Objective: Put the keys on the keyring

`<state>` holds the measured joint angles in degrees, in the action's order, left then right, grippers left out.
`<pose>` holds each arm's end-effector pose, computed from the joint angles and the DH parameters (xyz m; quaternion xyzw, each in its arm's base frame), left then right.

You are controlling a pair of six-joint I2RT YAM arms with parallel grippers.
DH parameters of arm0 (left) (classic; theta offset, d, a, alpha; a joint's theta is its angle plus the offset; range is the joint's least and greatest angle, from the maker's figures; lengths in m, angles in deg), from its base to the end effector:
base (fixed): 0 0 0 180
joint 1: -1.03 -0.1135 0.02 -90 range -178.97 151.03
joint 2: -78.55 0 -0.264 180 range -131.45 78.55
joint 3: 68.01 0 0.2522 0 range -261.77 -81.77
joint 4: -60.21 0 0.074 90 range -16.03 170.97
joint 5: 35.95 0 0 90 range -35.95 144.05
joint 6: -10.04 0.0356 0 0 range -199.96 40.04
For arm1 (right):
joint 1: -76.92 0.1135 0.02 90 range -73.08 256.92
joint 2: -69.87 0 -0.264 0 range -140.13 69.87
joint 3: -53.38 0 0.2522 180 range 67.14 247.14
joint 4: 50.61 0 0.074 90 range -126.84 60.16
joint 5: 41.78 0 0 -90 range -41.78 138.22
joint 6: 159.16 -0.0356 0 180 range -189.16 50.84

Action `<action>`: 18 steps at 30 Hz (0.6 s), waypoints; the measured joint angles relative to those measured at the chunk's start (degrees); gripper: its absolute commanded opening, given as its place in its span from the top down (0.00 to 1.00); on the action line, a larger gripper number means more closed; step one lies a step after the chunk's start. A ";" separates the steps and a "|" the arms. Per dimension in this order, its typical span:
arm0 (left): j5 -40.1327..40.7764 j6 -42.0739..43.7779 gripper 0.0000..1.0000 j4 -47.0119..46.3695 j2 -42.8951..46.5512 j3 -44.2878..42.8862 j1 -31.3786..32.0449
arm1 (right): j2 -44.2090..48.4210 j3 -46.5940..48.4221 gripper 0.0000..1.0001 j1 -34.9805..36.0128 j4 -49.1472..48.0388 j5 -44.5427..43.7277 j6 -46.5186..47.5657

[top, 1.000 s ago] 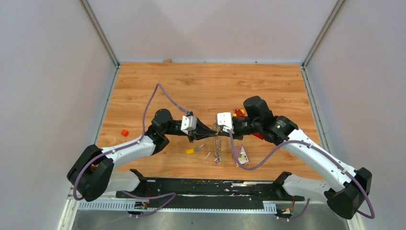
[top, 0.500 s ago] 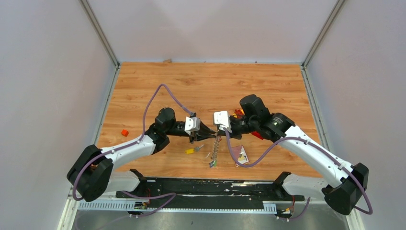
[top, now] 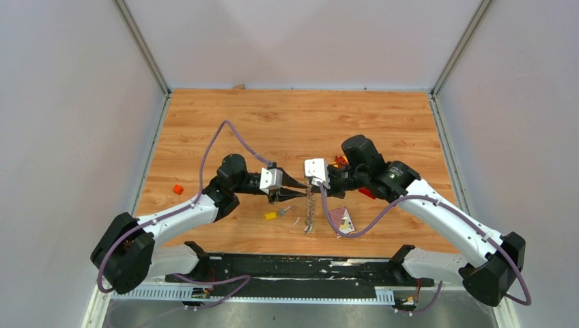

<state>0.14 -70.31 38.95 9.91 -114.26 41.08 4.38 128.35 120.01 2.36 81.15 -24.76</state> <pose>0.1744 -0.1842 0.2614 0.5554 0.4442 -0.4760 0.5173 0.1581 0.1744 0.3238 -0.6901 0.5591 0.2561 0.3816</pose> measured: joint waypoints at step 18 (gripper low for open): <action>0.15 -0.52 0.75 -1.16 -0.87 -0.28 0.11 | -0.72 0.00 1.00 0.02 -0.02 -0.09 -0.42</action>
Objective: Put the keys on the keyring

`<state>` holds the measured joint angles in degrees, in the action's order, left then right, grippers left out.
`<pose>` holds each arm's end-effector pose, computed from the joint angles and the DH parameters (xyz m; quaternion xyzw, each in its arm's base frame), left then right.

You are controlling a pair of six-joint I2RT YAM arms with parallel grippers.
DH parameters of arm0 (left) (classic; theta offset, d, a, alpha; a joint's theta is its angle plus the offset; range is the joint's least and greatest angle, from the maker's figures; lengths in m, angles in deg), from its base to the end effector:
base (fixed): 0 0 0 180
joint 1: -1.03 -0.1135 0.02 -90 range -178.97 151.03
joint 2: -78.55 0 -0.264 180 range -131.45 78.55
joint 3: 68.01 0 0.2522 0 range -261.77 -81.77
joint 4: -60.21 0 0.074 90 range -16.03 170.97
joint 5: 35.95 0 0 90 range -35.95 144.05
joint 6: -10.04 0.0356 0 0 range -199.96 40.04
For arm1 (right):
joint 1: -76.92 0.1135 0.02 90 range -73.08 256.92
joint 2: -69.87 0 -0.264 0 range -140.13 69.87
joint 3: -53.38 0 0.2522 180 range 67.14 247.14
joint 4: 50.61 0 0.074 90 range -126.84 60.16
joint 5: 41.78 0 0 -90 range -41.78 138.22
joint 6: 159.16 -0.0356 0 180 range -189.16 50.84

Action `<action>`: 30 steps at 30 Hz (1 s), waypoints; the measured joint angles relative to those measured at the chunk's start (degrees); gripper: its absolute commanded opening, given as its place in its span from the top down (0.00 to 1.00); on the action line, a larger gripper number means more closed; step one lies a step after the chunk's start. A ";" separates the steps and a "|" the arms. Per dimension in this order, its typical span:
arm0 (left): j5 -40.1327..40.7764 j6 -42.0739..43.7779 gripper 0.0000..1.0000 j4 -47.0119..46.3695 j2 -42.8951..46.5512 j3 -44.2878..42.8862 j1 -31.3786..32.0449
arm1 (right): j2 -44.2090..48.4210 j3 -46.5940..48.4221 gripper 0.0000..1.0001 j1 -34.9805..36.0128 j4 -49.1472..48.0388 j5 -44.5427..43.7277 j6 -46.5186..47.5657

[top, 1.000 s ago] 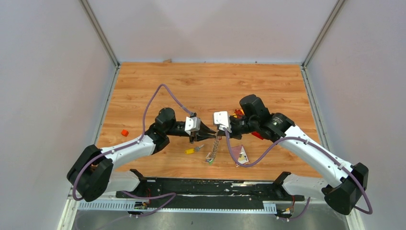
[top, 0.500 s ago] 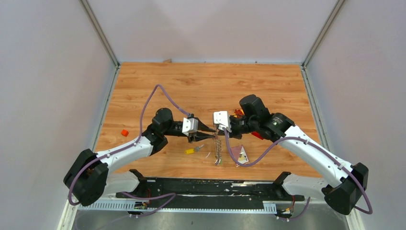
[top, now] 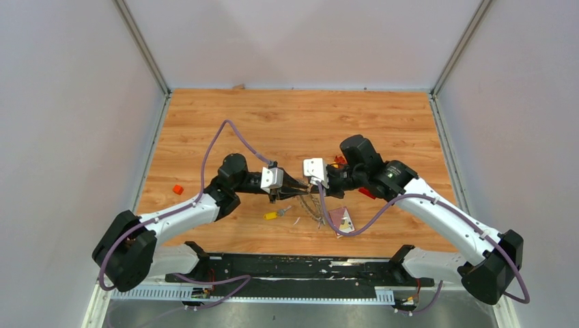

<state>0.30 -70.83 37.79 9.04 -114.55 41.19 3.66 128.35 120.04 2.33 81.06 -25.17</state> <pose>0.1762 -0.1863 0.2615 0.5534 0.4434 -0.4774 0.5189 0.1600 0.1763 0.3211 -0.6886 0.5645 0.2575 0.3754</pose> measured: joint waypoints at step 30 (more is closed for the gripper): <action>1.27 0.20 1.00 1.68 -0.70 -0.92 0.72 | 2.47 -1.79 0.54 -0.11 -1.49 -0.37 -1.14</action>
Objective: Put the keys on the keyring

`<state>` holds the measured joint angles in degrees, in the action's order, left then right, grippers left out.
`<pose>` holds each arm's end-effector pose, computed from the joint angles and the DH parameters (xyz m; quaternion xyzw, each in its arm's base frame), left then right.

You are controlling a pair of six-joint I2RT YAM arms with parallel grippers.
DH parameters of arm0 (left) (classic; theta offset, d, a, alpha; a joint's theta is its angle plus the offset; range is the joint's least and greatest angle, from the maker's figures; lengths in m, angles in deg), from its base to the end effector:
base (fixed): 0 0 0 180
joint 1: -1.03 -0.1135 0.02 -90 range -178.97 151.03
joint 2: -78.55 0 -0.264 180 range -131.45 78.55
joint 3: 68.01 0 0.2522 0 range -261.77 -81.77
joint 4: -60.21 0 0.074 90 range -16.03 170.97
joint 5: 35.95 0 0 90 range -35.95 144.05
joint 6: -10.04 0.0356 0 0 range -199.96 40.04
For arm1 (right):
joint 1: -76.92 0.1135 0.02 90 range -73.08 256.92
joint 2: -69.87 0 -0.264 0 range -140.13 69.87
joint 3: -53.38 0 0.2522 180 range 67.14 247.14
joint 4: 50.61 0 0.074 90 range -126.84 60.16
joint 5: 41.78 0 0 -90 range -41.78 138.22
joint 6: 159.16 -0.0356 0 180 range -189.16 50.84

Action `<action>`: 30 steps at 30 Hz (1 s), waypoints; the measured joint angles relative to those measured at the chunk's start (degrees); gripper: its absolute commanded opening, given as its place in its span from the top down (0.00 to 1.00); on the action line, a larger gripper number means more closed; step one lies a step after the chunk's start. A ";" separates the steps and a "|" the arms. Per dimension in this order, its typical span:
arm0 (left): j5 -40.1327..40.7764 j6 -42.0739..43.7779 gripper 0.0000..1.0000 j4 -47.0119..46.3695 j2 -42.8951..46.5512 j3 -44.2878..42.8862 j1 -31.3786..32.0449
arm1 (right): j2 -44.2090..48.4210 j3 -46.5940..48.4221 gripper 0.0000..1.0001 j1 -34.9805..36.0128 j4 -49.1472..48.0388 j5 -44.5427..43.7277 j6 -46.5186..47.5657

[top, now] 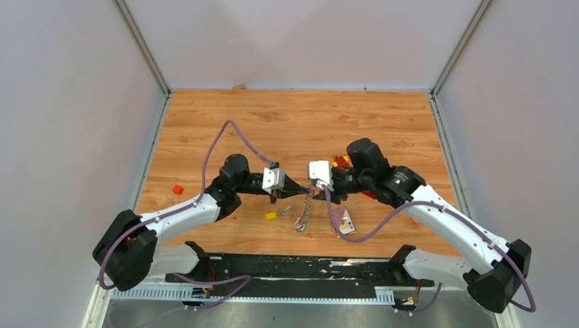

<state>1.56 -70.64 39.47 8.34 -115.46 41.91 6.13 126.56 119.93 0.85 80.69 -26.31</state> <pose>0.1772 -0.1907 0.2610 0.5519 0.4541 -0.4756 0.5129 0.1546 0.1704 0.3220 -0.6807 0.5648 0.2560 0.3900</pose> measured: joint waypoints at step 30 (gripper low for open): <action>-8.83 9.49 1.00 -12.09 7.89 9.57 -0.04 | 11.52 -9.90 0.60 -6.45 -4.31 7.54 1.86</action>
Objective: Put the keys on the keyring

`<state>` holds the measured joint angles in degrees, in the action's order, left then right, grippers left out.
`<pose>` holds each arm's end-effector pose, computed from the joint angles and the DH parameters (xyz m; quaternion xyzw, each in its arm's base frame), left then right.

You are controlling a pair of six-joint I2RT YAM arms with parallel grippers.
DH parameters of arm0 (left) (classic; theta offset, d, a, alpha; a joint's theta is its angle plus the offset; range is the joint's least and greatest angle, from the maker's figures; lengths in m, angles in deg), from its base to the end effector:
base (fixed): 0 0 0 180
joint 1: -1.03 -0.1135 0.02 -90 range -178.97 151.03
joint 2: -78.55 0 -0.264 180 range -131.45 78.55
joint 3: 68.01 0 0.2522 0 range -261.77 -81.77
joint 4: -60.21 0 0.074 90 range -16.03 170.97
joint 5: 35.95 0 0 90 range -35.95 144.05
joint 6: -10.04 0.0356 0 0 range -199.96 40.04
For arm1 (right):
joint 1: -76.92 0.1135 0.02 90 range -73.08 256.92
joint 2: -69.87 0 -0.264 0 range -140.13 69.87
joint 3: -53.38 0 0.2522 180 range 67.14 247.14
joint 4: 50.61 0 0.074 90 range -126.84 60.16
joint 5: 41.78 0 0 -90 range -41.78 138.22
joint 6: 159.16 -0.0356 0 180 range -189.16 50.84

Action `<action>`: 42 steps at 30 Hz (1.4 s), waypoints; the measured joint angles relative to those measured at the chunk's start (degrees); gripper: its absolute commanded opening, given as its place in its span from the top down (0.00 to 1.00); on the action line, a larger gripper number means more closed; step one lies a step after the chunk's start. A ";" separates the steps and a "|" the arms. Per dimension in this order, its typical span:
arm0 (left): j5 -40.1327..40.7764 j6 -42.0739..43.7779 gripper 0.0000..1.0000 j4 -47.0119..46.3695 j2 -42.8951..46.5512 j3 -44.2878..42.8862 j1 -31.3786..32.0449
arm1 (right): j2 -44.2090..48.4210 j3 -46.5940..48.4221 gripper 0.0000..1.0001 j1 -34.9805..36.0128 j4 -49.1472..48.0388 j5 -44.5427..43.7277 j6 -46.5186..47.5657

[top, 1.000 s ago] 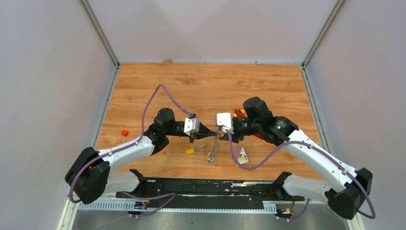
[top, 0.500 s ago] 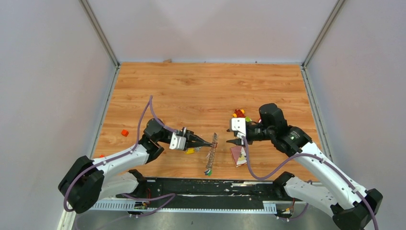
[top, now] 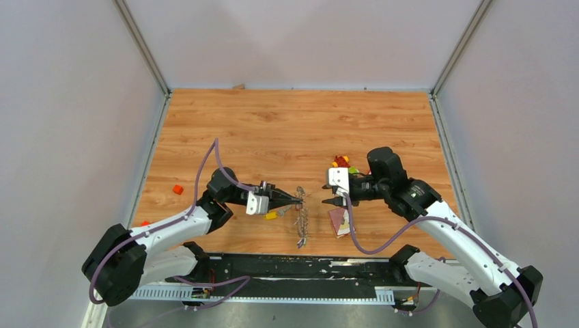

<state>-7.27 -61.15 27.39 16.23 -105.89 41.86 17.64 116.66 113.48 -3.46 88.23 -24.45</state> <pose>0.1438 -0.1656 0.2562 0.6144 0.2958 -0.4515 0.5754 0.1371 0.1302 0.3109 -0.6631 0.5347 0.2739 0.4465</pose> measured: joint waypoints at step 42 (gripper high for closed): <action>36.15 17.68 1.00 27.12 6.60 -4.96 0.07 | -1.90 -0.11 0.59 -2.64 -1.75 -0.70 -2.25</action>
<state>28.88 -43.47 54.51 22.83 -110.85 41.93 15.74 116.55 110.83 -5.21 87.53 -26.70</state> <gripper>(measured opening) 0.007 0.408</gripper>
